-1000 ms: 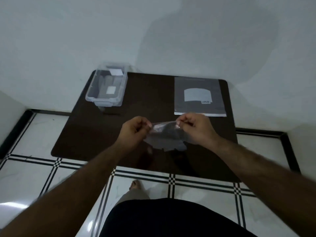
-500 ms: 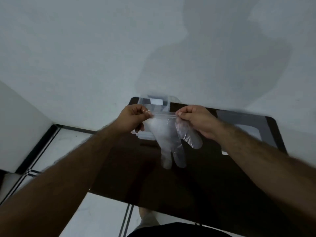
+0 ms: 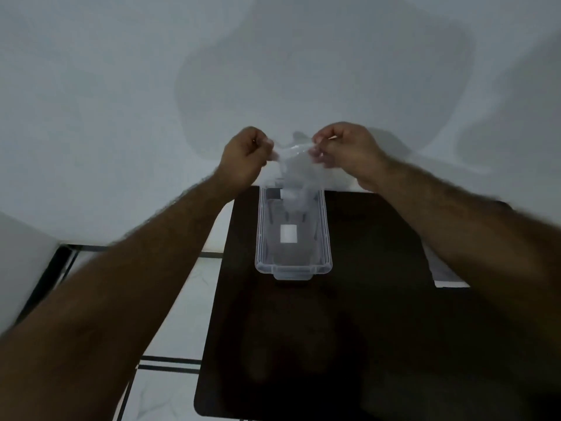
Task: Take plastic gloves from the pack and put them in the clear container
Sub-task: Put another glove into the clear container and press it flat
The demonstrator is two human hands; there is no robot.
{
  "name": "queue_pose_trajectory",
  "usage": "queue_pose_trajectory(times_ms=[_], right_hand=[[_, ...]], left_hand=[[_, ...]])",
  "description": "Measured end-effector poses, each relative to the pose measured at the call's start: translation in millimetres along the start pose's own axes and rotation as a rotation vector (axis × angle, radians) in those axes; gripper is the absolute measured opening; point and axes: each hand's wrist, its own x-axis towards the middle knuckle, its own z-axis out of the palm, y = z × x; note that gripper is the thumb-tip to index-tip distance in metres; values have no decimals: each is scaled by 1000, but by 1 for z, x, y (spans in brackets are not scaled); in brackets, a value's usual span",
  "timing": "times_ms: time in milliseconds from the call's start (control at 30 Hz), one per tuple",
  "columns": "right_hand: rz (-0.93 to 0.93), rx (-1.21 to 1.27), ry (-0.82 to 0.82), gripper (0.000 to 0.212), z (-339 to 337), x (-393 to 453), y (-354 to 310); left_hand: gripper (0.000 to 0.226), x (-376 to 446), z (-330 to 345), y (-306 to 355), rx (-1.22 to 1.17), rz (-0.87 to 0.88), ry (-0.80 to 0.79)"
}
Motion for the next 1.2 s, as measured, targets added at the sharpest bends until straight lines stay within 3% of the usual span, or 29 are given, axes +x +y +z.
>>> queue_pose_trajectory(times_ms=[133,233,433,667,867,1200], right_hand=[[-145,-42,-34,8,-7,0,-6],[-233,-80,-96,10,-2,-4,15],[-355,-607,-266,12,10,-5,70],[-386,-1045,-451,15,28,13,124],[-461,-1168,-521,12,34,25,160],[-396,-1398,-726,11,43,21,176]], left_hand=[[14,0,-8,-4,94,238,55],[18,-14,-14,-17,214,320,33],[22,-24,-11,-72,519,373,-204],[42,-23,9,-116,763,294,-334],[22,-33,21,-145,841,168,-344],[28,-54,43,-149,1089,20,-440]])
